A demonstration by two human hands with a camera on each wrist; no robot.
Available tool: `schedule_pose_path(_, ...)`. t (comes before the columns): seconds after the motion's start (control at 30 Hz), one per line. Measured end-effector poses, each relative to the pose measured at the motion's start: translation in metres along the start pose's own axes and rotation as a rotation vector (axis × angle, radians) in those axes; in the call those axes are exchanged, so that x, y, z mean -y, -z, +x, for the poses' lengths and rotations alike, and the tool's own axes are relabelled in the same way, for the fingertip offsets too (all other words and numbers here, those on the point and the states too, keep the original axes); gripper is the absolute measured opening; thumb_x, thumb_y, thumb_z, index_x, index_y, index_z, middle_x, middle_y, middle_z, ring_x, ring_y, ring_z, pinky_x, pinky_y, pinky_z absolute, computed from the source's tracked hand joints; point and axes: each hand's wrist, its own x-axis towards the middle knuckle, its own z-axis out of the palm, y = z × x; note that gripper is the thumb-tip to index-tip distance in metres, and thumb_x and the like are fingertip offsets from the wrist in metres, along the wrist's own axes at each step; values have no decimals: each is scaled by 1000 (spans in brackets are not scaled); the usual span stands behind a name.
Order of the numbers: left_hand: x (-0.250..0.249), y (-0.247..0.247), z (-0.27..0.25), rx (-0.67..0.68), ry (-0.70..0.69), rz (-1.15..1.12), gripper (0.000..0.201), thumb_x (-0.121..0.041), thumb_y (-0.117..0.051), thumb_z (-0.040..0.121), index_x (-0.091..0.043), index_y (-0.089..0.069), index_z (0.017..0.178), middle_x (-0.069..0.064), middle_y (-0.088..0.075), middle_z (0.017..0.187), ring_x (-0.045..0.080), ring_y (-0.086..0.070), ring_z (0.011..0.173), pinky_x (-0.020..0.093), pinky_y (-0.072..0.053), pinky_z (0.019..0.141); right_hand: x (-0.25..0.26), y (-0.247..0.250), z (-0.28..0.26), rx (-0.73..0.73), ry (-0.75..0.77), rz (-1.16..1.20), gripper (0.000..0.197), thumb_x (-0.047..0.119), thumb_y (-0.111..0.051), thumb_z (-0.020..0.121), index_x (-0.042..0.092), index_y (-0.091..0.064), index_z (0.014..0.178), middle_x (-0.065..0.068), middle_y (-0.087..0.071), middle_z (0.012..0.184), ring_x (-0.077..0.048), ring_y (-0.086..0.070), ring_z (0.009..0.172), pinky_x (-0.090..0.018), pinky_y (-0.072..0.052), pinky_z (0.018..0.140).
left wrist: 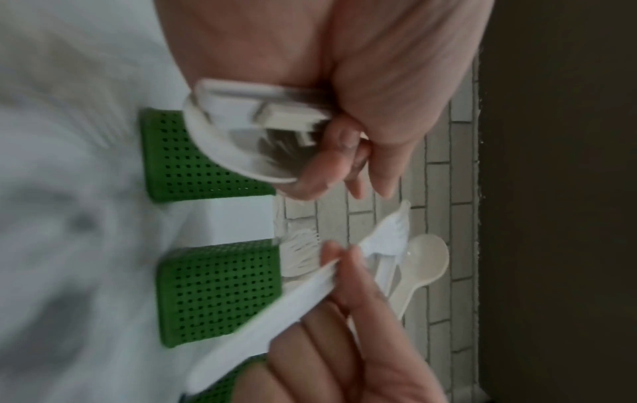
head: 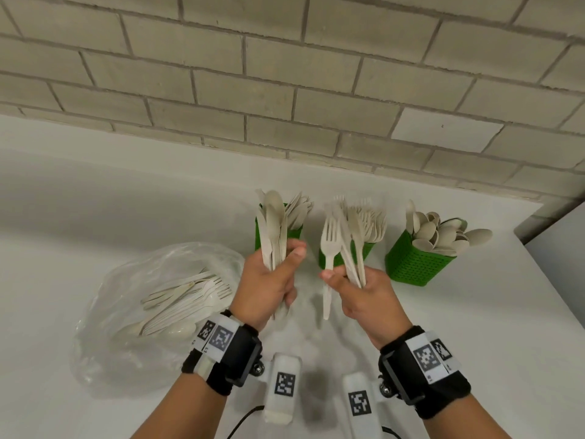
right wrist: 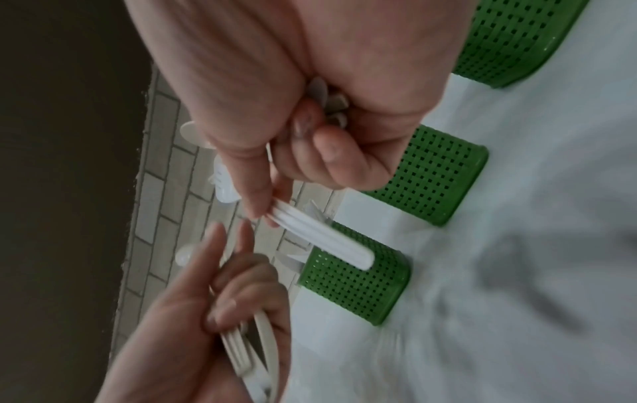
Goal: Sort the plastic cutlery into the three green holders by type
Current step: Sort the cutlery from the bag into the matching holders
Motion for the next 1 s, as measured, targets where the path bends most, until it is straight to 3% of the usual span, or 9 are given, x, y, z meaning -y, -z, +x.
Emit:
schedule_pose_path(0.13, -11, -11, 9, 48, -33, 38, 30, -29, -76, 76, -5, -67, 94, 9, -59, 58, 16, -39, 35, 27, -37, 43, -1, 0, -2, 78, -1, -144, 21, 17, -71, 86, -3, -66, 78, 12, -37, 44, -3, -30, 39, -13, -28, 42)
schedule_pose_path(0.23, -19, -18, 20, 31, -61, 94, 15, -23, -76, 80, -15, -65, 75, 5, -53, 51, 17, -39, 36, 27, -36, 43, -1, 6, -2, 3, 15, -161, 22, 25, -66, 90, 7, -66, 76, 14, -37, 43, -2, -32, 40, -14, -29, 44)
schedule_pose_path(0.3, -33, -22, 33, -4, -90, 130, 20, -21, -73, 86, -20, -62, 69, 1, -52, 51, 19, -39, 37, 28, -37, 44, -2, 17, -1, -78, 14, -113, 28, 34, -59, 92, 11, -62, 76, 13, -31, 47, -6, -28, 43, -19, -26, 43)
schedule_pose_path(0.4, -62, -32, 56, -2, -186, 247, 22, -28, -67, 91, -13, -62, 75, -1, -60, 57, 18, -42, 39, 30, -40, 45, -1, 36, -2, -172, -21, 59, 30, 33, -51, 97, 10, -64, 83, 9, -24, 49, -9, -19, 42, -22, -19, 41)
schedule_pose_path(0.5, -79, -47, 76, 33, -317, 430, 30, -32, -62, 94, -17, -61, 68, -9, -58, 52, 10, -45, 40, 28, -39, 49, 3, 54, -4, -231, -20, 145, 32, 32, -48, 99, 7, -64, 85, 8, -21, 48, -9, -16, 41, -22, -15, 42)
schedule_pose_path(0.67, -59, -64, 88, 151, -427, 774, 15, -32, -58, 96, -21, -59, 85, -9, -60, 67, -5, -53, 54, 10, -37, 53, 5, 68, -5, -272, -9, 181, 31, 32, -49, 98, 9, -63, 82, 8, -21, 48, -8, -16, 41, -22, -14, 42)
schedule_pose_path(0.8, -42, -70, 90, 246, -423, 909, 16, -33, -55, 97, -20, -64, 98, 0, -68, 83, 17, -64, 75, 29, -49, 69, 4, 69, -8, -264, -13, 177, 32, 34, -49, 97, 6, -62, 86, 8, -20, 49, -9, -16, 43, -25, -11, 45)
schedule_pose_path(0.9, -33, -78, 89, 345, -362, 1108, 17, -31, -57, 95, -25, -55, 80, -1, -58, 73, 25, -62, 75, 31, -43, 65, 9, 63, -11, -234, -6, 214, 36, 42, -49, 91, 9, -60, 94, 6, -20, 52, -9, -15, 44, -27, -10, 46)
schedule_pose_path(1.0, -28, -81, 87, 290, -324, 1005, 26, -35, -60, 94, -24, -55, 70, 0, -61, 67, 25, -62, 70, 32, -45, 63, 13, 57, -12, -182, 27, 259, 33, 43, -44, 92, 12, -55, 92, 4, -20, 54, -10, -13, 44, -23, -10, 43)
